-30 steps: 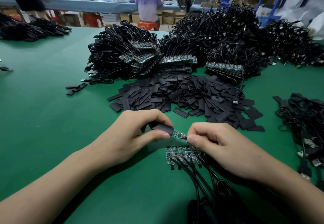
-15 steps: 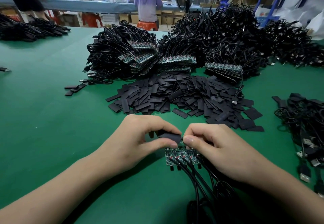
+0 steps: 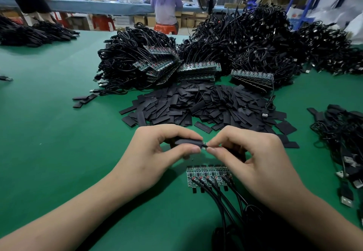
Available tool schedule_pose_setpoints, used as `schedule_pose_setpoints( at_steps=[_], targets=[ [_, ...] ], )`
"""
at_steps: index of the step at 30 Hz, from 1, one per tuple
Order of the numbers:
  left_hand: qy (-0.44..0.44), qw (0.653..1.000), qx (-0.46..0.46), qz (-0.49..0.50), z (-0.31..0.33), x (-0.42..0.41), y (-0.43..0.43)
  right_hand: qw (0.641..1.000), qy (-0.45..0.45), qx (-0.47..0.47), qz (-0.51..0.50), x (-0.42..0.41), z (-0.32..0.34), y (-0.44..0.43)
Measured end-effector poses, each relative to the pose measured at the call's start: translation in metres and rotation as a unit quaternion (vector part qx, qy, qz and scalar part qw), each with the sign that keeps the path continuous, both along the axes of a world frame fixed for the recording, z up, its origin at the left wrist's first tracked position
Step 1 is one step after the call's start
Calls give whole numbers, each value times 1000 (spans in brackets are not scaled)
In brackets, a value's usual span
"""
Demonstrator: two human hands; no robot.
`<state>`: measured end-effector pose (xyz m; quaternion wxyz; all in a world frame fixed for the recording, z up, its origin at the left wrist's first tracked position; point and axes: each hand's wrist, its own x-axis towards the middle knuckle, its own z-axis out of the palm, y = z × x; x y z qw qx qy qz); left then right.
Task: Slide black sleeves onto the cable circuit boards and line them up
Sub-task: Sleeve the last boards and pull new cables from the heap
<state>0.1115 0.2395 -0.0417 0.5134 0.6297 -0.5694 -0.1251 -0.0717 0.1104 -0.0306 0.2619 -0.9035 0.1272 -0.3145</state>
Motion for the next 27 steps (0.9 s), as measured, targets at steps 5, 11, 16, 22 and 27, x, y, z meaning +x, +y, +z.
schedule_pose_setpoints(
  at_steps=[5,11,16,22,27],
  targets=[
    [-13,1000,10,-12,-1,-1,0,1000,-10,-1,11,1,-2,2],
    [4,1000,-8,-9,1,-1,0,999,-30,33,-25,4,-4,3],
    [1,1000,-18,4,0,-1,0,998,-27,28,-39,4,-3,3],
    [-8,1000,-14,3,0,-1,1,1000,-18,-10,-24,3,-1,3],
    [-17,1000,-8,-15,0,-2,1,999,-21,-20,-15,3,-1,6]
  ],
)
